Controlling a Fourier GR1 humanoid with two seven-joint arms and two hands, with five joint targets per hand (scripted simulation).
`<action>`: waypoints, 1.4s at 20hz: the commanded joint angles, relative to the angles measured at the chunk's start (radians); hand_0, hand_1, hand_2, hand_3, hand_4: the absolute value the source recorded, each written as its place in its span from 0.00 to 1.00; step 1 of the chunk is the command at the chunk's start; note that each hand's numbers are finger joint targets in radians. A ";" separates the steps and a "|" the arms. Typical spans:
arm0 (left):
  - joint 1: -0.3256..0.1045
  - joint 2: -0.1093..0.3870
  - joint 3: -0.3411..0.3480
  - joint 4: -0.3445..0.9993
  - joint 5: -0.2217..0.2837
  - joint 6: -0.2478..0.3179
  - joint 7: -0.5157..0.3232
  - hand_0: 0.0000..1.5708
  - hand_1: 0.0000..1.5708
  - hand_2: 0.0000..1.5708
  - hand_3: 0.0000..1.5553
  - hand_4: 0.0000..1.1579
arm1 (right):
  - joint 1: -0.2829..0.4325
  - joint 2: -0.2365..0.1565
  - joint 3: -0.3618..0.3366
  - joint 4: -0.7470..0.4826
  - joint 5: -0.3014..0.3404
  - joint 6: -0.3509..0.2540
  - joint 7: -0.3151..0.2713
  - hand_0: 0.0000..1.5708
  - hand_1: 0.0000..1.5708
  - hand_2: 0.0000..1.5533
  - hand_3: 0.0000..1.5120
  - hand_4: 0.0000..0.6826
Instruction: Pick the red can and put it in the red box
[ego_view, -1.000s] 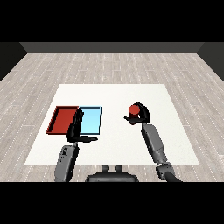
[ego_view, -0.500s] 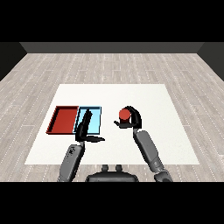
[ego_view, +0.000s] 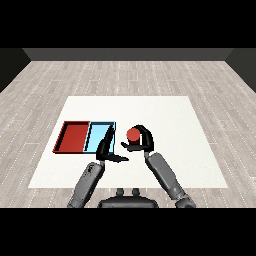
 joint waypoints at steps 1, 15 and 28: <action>-0.080 0.000 -0.083 0.154 0.068 0.084 -0.068 0.00 0.00 0.00 0.00 0.00 | -0.029 0.002 0.066 0.053 -0.034 -0.047 -0.023 0.93 0.93 0.93 0.92 0.93; -0.113 0.000 -0.062 0.262 0.107 0.013 -0.098 0.00 0.00 0.00 0.00 0.00 | -0.085 0.002 0.163 0.037 -0.095 -0.151 -0.032 0.91 0.91 0.93 0.91 0.92; -0.210 0.000 -0.194 0.317 0.255 0.110 -0.139 0.00 0.00 0.00 0.00 0.00 | -0.115 0.002 0.189 0.005 -0.116 -0.148 0.003 0.96 0.96 0.93 0.91 0.91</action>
